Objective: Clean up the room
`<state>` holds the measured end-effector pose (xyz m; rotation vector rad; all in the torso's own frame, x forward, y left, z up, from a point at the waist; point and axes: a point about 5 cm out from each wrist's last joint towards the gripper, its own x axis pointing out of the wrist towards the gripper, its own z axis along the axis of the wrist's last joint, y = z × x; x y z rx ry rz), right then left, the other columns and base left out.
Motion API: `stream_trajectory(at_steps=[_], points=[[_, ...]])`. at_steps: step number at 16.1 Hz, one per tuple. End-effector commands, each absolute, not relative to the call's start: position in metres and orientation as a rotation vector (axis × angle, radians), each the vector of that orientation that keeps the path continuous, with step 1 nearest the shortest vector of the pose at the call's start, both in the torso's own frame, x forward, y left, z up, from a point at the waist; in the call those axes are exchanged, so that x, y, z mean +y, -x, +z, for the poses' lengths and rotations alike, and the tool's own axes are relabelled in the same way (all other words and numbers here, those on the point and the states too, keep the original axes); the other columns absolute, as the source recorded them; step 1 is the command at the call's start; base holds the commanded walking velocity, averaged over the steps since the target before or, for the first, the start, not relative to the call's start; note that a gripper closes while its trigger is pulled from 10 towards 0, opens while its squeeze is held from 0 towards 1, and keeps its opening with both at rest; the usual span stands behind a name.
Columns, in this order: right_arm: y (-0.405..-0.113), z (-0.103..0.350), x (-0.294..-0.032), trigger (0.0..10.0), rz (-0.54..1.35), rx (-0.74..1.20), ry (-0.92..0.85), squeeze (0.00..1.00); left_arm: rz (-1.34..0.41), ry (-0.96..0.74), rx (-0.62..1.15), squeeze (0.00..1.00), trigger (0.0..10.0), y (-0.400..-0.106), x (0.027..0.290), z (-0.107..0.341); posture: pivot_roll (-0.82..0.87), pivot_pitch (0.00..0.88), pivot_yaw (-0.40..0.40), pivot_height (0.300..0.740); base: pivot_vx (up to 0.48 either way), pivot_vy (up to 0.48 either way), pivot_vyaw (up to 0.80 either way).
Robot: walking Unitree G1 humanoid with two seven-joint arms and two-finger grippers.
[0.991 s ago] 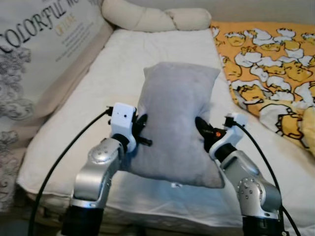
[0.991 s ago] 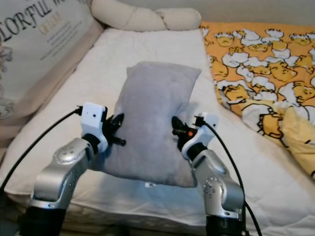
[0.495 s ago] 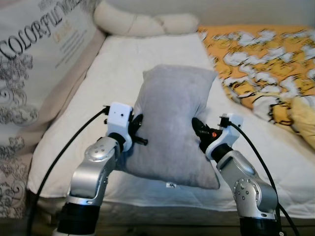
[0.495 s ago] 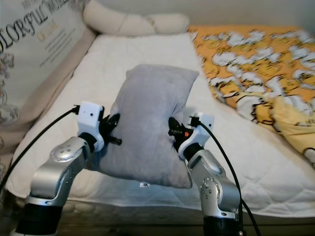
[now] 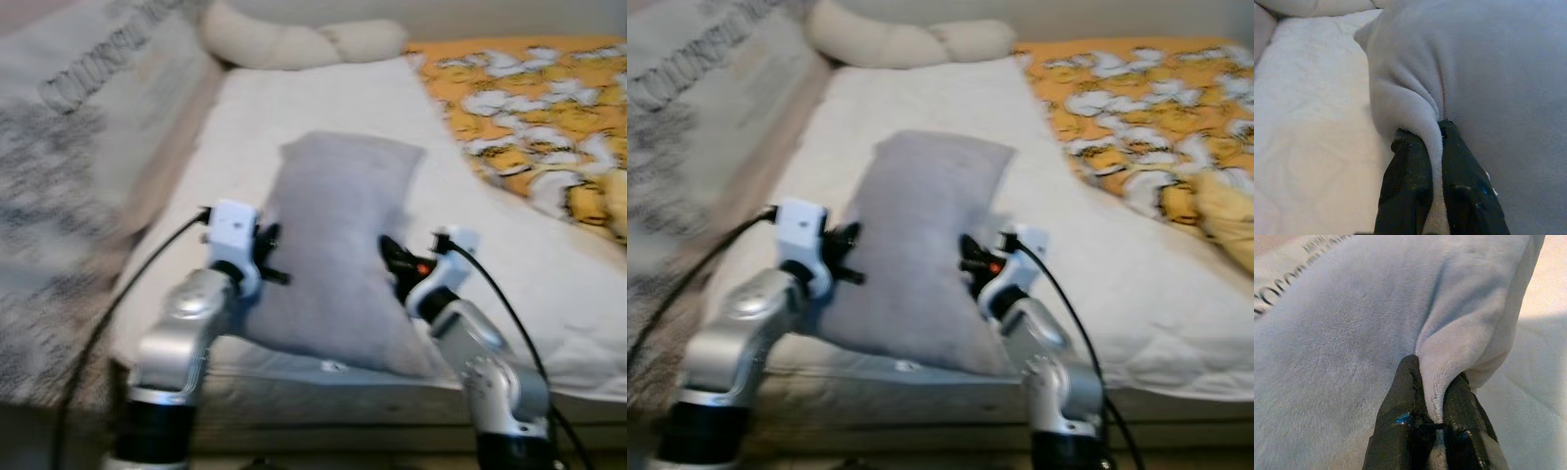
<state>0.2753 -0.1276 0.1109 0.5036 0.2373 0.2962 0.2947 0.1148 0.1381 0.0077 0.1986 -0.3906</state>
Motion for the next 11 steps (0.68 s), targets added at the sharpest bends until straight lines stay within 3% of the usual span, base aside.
stream_trajectory(at_steps=[1, 11], points=[[-0.2764, 0.1213, -0.1213, 10.0, 0.333, 0.199, -0.522, 0.0, -0.384, -0.017, 0.171, 0.0, 10.0, -0.2951, 0.1175, 0.1463, -0.09, 0.0, 0.06, 0.74, 0.0, 0.334, 0.0], [-0.2761, 0.1156, -0.123, 10.0, 0.318, 0.211, -0.516, 0.0, -0.395, -0.024, 0.186, 0.0, 10.0, -0.2967, 0.1179, 0.1433, -0.1, 0.0, 0.077, 0.74, 0.0, 0.336, 0.0]])
